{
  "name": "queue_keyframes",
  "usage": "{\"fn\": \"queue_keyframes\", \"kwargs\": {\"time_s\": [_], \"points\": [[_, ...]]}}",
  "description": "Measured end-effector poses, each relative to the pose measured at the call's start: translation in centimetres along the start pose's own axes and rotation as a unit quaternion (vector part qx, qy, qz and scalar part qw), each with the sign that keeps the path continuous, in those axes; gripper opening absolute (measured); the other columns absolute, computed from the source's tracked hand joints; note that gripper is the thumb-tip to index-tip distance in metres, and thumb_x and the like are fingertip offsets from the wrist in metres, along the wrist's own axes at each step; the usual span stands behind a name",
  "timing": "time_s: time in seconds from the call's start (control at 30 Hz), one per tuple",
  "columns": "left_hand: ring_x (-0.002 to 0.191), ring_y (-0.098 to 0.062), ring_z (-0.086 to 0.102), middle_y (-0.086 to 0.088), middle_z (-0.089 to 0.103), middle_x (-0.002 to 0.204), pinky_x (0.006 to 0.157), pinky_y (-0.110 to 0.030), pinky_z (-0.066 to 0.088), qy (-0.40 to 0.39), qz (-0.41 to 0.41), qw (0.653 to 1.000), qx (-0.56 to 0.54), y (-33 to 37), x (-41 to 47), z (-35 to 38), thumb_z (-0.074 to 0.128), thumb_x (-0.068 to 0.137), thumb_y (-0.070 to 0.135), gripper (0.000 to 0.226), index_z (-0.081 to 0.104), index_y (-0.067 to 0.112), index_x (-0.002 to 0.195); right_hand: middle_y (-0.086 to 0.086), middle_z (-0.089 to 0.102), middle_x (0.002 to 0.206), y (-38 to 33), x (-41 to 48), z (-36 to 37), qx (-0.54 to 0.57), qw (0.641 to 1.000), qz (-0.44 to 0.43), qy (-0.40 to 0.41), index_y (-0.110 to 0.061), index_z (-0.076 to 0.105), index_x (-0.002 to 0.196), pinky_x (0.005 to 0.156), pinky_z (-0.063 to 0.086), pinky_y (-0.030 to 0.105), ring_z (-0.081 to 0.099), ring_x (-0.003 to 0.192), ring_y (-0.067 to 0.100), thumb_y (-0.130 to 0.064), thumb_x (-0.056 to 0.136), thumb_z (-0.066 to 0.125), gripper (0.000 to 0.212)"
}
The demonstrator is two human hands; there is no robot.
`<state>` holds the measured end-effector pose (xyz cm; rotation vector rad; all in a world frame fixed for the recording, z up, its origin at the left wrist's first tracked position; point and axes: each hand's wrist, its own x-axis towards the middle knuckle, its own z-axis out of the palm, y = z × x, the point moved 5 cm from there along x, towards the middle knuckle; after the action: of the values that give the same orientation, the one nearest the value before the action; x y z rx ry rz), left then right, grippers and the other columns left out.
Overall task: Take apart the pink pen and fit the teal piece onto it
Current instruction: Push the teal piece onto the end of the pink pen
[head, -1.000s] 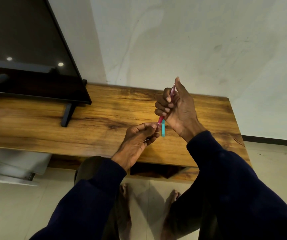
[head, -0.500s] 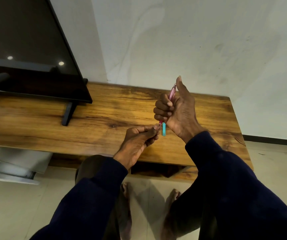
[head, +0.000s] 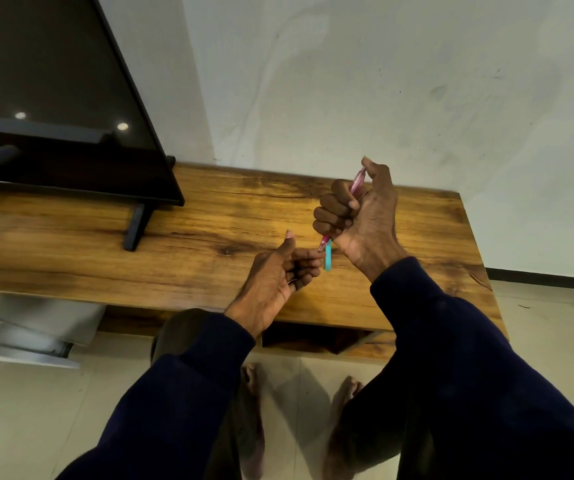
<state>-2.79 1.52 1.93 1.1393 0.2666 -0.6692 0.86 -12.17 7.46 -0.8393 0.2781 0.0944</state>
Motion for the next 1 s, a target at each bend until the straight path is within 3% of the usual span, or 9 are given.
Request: {"fn": "queue_keyframes", "kwargs": {"time_s": [0.13,0.33,0.57,0.83,0.93,1.0], "points": [[0.076,-0.014,0.073,-0.01,0.078,0.088,0.074,-0.024,0.057,0.005,-0.003,1.0,0.001,0.0,-0.1,0.0,0.048,0.107,0.043,0.049,0.075,0.003,0.099,-0.008,0.018,0.045,-0.1,0.2,0.0,0.008,1.0,-0.002,0.008,-0.021,0.03,0.049,0.051,0.012,0.026,0.01,0.046,0.013,-0.057,0.095,0.039,0.06],[0.078,-0.014,0.072,-0.01,0.078,0.09,0.079,-0.027,0.055,-0.007,0.006,1.0,0.003,0.1,-0.1,0.1,0.046,0.108,0.041,0.049,0.076,0.004,0.097,-0.007,0.019,0.044,-0.1,0.1,0.0,0.006,1.0,0.008,0.01,-0.02,0.031,0.049,0.055,0.008,0.032,0.011,0.047,0.013,-0.068,0.095,0.041,0.067],[0.079,-0.015,0.073,-0.01,0.078,0.09,0.08,-0.028,0.055,-0.006,0.002,1.0,-0.001,-0.1,0.2,0.0,0.046,0.107,0.043,0.049,0.075,0.005,0.098,-0.007,0.018,0.046,-0.2,0.4,-0.2,0.015,1.0,0.003,0.013,-0.02,0.03,0.05,0.05,0.014,0.026,0.013,0.045,0.012,-0.058,0.096,0.038,0.061],[0.077,-0.013,0.073,-0.009,0.078,0.089,0.08,-0.028,0.054,-0.013,0.004,1.0,-0.014,-0.2,0.4,-0.1,0.047,0.108,0.04,0.047,0.075,0.003,0.103,-0.007,0.022,0.047,-0.1,0.7,-0.4,0.004,1.0,0.014,-0.008,-0.018,0.036,0.055,0.055,0.01,0.031,0.013,0.049,0.012,-0.077,0.094,0.037,0.07],[0.08,-0.014,0.073,-0.01,0.078,0.092,0.079,-0.027,0.054,-0.015,0.005,1.0,-0.023,-0.4,0.7,-0.4,0.05,0.107,0.038,0.045,0.074,0.001,0.106,-0.006,0.028,0.052,0.0,0.9,-0.7,-0.012,1.0,0.009,-0.026,-0.016,0.046,0.065,0.055,0.015,0.03,0.019,0.05,0.012,-0.07,0.098,0.035,0.064],[0.081,-0.015,0.073,-0.01,0.079,0.093,0.08,-0.027,0.055,-0.015,0.007,1.0,-0.025,-0.4,0.8,-0.6,0.051,0.107,0.037,0.042,0.075,0.002,0.106,-0.004,0.034,0.059,0.1,1.1,-0.9,-0.031,0.999,0.003,-0.032,-0.013,0.056,0.076,0.054,0.027,0.029,0.028,0.053,0.012,-0.057,0.101,0.036,0.054]]}}
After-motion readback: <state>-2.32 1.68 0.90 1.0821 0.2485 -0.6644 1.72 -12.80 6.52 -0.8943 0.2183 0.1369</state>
